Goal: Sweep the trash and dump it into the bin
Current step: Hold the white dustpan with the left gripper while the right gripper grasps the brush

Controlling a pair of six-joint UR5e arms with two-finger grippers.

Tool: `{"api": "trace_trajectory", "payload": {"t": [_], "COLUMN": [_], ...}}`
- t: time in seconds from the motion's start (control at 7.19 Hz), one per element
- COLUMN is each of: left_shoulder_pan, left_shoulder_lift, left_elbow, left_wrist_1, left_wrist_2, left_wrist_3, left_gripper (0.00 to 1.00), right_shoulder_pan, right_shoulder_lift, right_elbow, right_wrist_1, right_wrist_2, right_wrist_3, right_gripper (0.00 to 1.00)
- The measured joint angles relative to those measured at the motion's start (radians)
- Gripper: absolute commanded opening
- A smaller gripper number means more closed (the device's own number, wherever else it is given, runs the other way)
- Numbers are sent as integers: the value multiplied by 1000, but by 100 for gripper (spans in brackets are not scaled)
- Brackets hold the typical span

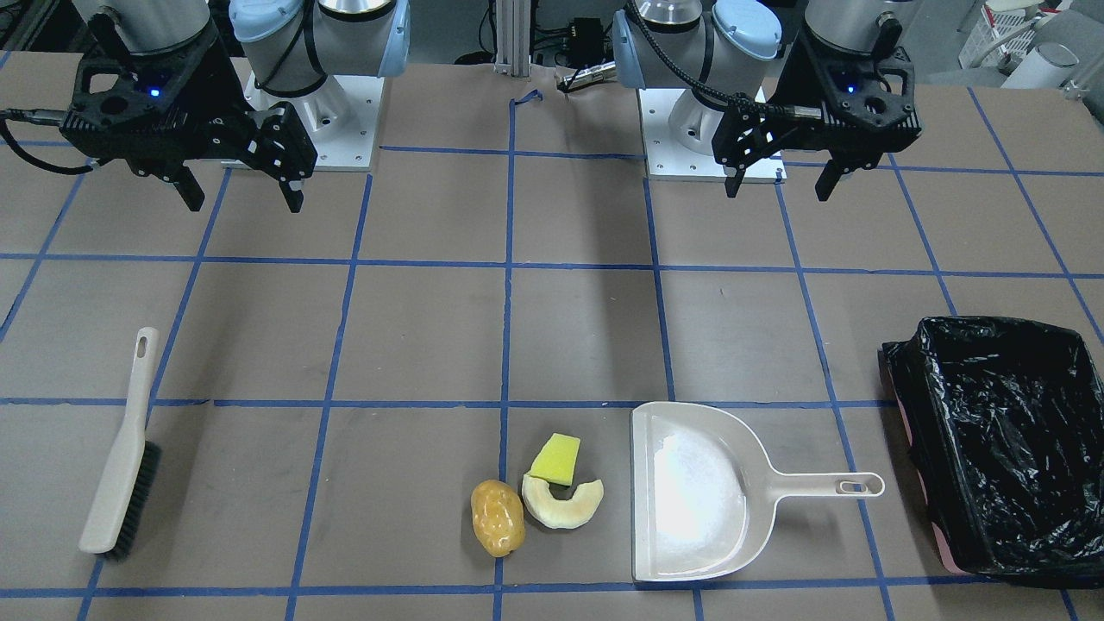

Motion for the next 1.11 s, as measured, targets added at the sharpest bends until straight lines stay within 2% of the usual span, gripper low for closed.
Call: {"api": "trace_trajectory", "payload": {"t": [0.28, 0.42, 0.83, 1.11], "left_shoulder_pan": [0, 1, 71, 124], "left_shoulder_lift": [-14, -30, -80, -114], "left_elbow": [-1, -1, 21, 27], "left_wrist_1": [0, 2, 6, 26], "left_wrist_2": [-3, -4, 65, 45], "left_wrist_3": [30, 119, 681, 1001], "left_gripper": [97, 97, 94, 94], "right_shoulder_pan": [-2, -5, -17, -128], "right_shoulder_lift": [3, 6, 12, 41], "right_elbow": [0, 1, 2, 28], "right_wrist_1": [-2, -7, -5, -20], "right_wrist_2": [-3, -5, -16, -42], "right_wrist_3": [-3, -7, -27, -150], "right_gripper": [100, 100, 100, 100]}}
